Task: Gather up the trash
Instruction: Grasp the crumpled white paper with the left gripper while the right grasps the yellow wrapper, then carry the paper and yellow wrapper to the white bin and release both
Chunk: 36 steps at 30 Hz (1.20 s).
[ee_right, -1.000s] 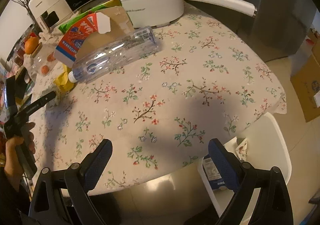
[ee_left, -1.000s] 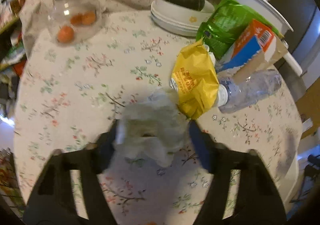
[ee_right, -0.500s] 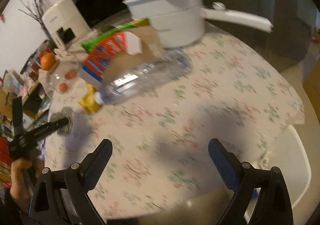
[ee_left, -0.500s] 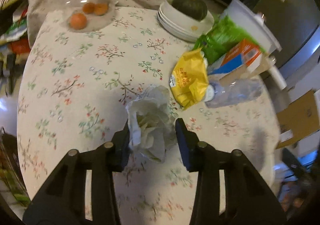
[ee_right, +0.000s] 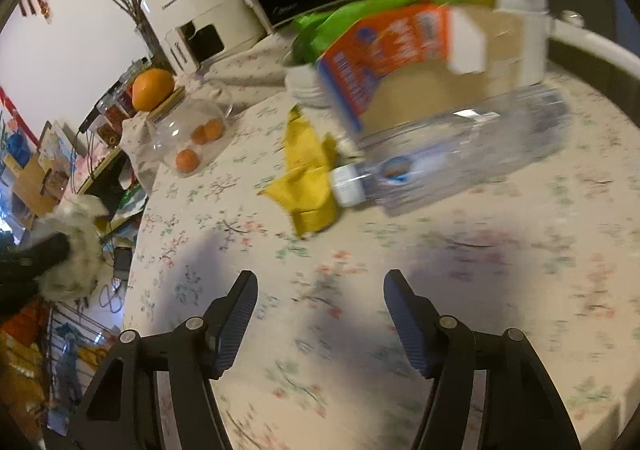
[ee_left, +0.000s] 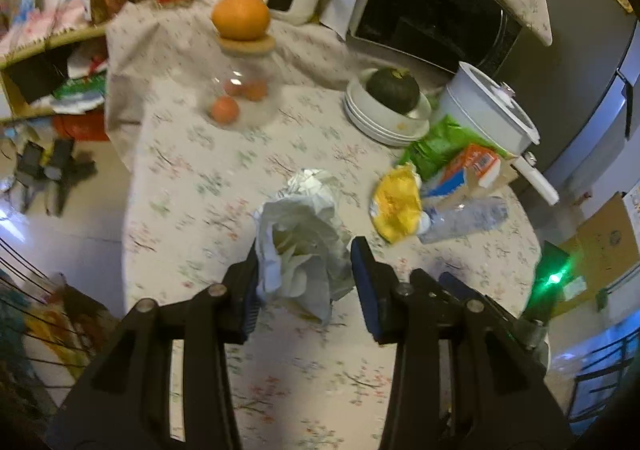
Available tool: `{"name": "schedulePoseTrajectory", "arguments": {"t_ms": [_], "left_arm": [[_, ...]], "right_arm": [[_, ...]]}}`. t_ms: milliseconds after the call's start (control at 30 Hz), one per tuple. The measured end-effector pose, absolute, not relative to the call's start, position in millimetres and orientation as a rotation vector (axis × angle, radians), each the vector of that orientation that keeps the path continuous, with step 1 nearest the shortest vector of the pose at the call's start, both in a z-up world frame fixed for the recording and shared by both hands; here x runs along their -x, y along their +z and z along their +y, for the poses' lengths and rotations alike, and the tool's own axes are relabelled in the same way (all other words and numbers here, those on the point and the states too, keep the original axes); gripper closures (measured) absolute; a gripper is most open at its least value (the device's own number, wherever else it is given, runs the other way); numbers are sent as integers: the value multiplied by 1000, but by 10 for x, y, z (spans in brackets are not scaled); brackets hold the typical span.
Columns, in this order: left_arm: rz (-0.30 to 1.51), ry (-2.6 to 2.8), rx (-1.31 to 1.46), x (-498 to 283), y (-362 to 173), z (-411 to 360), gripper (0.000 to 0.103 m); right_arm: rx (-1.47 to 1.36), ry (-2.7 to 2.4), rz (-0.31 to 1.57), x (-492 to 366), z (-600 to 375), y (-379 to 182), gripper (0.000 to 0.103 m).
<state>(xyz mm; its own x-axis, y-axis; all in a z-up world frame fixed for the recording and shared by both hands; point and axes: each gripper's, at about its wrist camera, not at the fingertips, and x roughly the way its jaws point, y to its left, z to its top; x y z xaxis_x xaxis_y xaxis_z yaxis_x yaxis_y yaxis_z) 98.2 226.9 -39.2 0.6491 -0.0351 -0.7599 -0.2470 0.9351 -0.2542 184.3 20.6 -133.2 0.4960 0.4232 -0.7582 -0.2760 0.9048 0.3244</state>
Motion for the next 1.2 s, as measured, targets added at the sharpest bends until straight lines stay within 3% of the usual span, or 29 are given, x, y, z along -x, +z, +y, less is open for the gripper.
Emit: {"name": "schedulePoseTrajectory", "arguments": {"t_ms": [433,500,567,667,1200], "left_arm": [[881,158,307,-1046,-487,2353,59],[881,155,301,-1050,-494,2323,59],[880,154,284,-1057,-501,2287,59],[891,160,267,-1076,-541,2262,59],[898,80,245,-1072,-516,1929,59]], "right_arm": [[-262,359,976,-2326,541,-1583,50],[-265,348,973,-2377,532,-1592,57],[-270,343,975,-2416,498,-1607,79],[-274,351,963,-2420,435,-1598,85],[-110,480,958,-1834,12,-1088,87]]}}
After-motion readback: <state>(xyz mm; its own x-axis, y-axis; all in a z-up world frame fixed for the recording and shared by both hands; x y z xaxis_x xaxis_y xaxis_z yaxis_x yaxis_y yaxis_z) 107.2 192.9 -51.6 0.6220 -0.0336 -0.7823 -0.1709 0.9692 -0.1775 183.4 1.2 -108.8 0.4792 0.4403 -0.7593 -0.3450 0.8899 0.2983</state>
